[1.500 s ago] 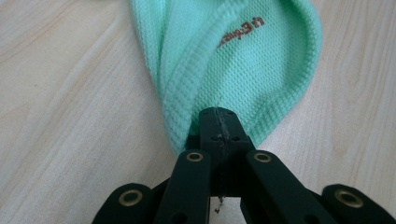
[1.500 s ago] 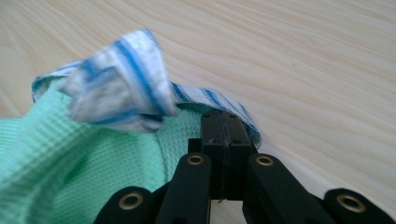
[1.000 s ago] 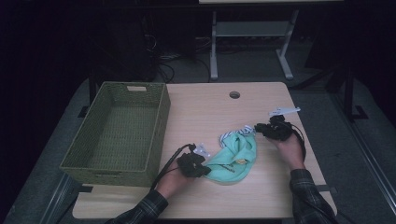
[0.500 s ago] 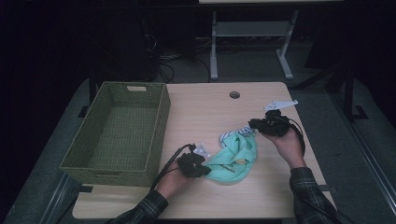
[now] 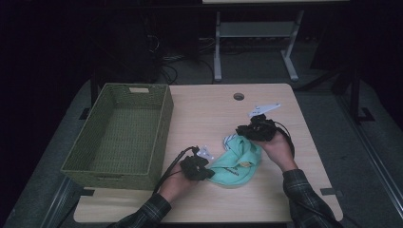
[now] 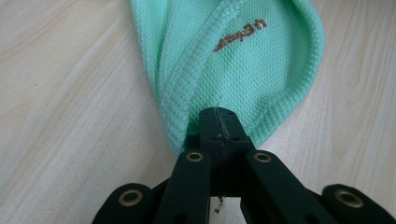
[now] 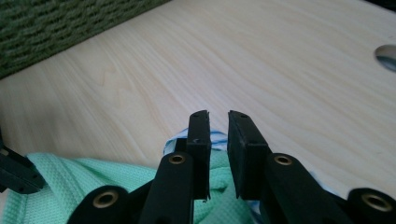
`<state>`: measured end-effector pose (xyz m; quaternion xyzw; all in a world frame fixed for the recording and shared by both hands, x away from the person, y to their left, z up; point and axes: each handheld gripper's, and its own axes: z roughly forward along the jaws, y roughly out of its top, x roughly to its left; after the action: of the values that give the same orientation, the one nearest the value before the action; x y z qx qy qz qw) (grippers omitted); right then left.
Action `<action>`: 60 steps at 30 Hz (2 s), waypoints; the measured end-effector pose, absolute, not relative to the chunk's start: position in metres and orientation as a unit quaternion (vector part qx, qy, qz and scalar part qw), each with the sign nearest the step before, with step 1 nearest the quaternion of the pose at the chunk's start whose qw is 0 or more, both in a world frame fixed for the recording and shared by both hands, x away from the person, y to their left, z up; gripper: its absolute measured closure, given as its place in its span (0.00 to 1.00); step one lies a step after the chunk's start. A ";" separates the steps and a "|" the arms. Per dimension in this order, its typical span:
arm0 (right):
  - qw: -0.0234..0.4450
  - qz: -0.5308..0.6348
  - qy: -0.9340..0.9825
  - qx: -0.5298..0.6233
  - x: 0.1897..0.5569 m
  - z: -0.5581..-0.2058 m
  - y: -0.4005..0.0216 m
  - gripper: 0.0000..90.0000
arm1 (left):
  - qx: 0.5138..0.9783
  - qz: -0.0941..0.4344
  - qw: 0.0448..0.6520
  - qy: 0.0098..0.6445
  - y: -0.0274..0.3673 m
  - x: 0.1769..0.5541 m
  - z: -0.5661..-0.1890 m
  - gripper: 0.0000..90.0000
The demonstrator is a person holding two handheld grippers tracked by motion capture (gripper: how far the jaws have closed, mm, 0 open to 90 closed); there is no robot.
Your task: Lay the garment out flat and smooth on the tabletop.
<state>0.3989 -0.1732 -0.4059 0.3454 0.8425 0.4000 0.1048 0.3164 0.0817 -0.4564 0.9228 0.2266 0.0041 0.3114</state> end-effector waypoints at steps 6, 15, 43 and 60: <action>0.093 0.381 0.854 0.343 0.402 -0.424 -0.162 0.86 | 0.922 0.003 0.311 0.229 0.082 0.316 -0.456 1.00; 0.080 0.355 0.868 0.338 0.405 -0.446 -0.153 0.83 | 0.923 0.003 0.311 0.227 0.082 0.316 -0.456 1.00; 0.108 0.354 0.863 0.343 0.406 -0.439 -0.147 0.98 | 0.927 0.006 0.303 0.220 0.082 0.317 -0.455 1.00; 0.132 0.373 0.837 0.377 0.433 -0.423 -0.147 0.98 | 0.921 0.001 0.314 0.229 0.081 0.316 -0.457 1.00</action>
<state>0.4325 -0.1468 -0.4228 0.3771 0.8375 0.3729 0.1317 0.3164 0.0810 -0.4566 0.9212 0.2294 0.0011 0.3142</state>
